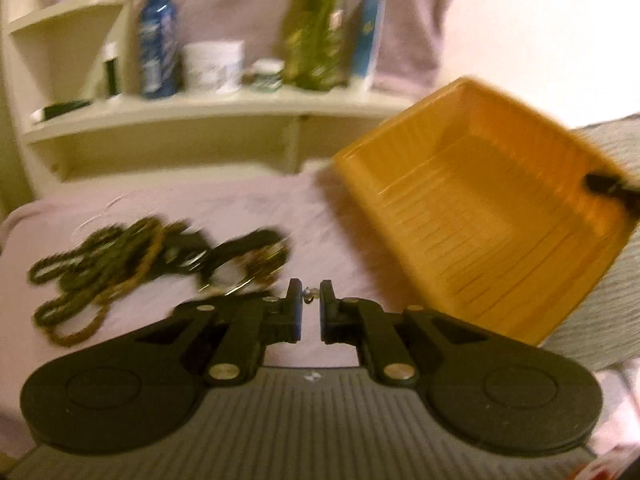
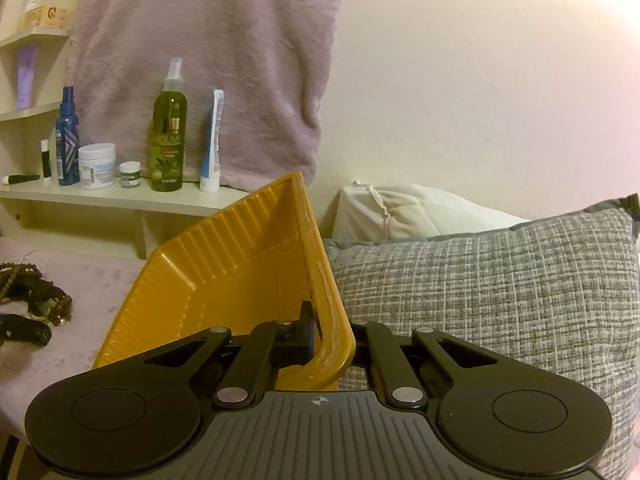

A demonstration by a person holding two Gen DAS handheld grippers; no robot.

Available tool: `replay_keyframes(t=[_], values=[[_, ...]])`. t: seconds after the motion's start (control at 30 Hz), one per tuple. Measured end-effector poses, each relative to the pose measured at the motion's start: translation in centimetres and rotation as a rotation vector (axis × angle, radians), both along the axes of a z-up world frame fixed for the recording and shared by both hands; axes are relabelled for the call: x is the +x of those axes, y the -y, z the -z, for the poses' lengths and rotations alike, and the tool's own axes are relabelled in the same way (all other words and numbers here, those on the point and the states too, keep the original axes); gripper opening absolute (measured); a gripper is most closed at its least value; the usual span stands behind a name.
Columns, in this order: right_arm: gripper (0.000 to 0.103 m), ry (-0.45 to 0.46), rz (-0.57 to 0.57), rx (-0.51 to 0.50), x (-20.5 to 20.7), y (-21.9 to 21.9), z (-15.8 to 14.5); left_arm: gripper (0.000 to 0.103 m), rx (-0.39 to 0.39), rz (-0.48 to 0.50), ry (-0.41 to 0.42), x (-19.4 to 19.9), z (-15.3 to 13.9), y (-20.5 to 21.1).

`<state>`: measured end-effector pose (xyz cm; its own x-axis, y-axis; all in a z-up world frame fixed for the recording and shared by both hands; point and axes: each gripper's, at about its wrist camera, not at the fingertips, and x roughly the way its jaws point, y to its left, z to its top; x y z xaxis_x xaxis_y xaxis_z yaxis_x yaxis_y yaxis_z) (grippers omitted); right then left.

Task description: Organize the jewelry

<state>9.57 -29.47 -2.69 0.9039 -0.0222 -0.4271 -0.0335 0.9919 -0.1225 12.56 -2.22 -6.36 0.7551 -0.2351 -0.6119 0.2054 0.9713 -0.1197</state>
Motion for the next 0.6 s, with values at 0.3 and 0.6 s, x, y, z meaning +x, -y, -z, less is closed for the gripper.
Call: replay_keyframes(t=[0.3, 0.6], values=[[0.006, 0.0, 0.0, 0.028, 0.2, 0.2, -0.1, 0.007, -0.094, 0.162, -0.001, 1.2, -1.0, 5.1], [0.006, 0.002, 0.002, 0.04, 0.1, 0.2, 0.0, 0.01, -0.122, 0.209, -0.048, 1.6, 0.4, 6.9]])
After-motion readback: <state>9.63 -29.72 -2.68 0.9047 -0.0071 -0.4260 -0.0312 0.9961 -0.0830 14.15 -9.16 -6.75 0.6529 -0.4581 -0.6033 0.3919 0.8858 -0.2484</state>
